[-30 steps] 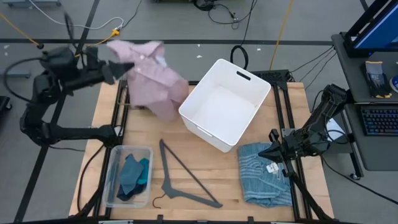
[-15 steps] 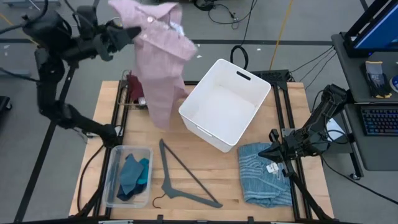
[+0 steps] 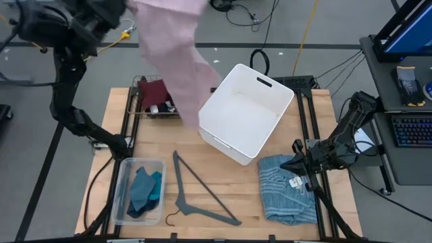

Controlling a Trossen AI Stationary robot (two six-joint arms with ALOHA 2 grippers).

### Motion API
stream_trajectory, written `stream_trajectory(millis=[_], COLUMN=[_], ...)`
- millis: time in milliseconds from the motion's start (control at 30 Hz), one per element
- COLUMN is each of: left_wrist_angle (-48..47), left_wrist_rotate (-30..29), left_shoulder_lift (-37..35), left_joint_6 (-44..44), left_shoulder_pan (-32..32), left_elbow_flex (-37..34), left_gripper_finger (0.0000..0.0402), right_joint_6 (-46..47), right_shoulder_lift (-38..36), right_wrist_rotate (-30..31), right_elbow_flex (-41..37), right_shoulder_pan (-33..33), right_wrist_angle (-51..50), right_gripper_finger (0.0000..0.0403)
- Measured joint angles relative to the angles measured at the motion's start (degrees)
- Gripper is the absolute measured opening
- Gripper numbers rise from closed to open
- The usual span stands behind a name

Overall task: Pick & Place Cloths
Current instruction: Put the pink polo shirt into the white bin

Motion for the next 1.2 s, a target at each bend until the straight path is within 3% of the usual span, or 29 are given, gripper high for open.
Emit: stream_trajectory(millis=[567,1067,1200], left_wrist_angle=[29.5,41.4,41.4], left_wrist_rotate=[-0.1,-6.6,-7.1], left_shoulder_lift=[8.0,15.1,16.4], left_joint_6=[-4.4,-10.2,-9.7], left_shoulder_pan=[0.0,-3.2,-5.8], left_elbow_flex=[0.0,0.0,0.0], left_gripper_finger=[0.0018,0.0018,0.0018], right_joint_6=[-1.7,-1.8,-1.8], right_shoulder_lift=[0.0,0.0,0.0], right_wrist_rotate=[0.0,0.2,6.0], right_elbow_flex=[0.0,0.0,0.0], right_shoulder_pan=[0.0,0.0,-0.2], right_wrist_angle=[0.0,-0.1,0.1], right_gripper_finger=[0.0000,0.0000,0.0000])
